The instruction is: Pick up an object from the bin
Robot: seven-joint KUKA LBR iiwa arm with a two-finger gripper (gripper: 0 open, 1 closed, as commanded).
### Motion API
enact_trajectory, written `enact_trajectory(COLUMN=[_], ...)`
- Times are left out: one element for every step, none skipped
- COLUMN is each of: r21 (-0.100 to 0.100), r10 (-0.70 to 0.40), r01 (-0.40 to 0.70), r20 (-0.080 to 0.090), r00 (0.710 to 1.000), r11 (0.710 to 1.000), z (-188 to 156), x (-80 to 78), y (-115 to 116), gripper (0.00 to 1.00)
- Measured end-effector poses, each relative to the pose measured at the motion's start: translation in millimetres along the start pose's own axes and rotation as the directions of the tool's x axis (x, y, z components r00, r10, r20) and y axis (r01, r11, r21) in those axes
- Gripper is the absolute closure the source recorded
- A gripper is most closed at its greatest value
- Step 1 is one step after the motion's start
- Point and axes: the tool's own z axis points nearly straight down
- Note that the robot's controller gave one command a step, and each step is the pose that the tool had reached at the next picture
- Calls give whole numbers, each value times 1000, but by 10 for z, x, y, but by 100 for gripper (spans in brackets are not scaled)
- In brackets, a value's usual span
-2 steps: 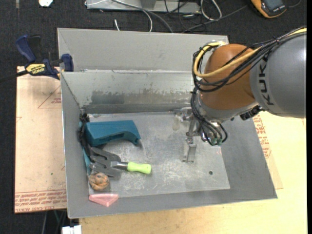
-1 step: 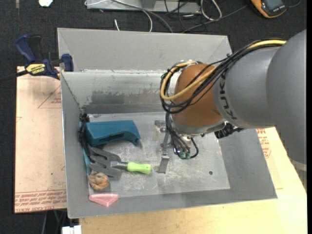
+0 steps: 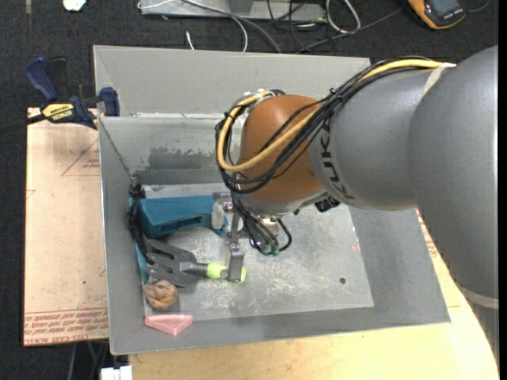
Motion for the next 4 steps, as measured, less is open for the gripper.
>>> enact_trajectory(r21=[1,-4,-2,-2], r10=[198,135,334,334], r01=[-198,-134,-334,-334], r20=[-10,1,-8,-8], r00=[980,991,942,942], r11=[980,991,942,942], z=[339,770,753,752], x=[144,195,334,334], y=[244,171,242,242], gripper=[0,0,100,100])
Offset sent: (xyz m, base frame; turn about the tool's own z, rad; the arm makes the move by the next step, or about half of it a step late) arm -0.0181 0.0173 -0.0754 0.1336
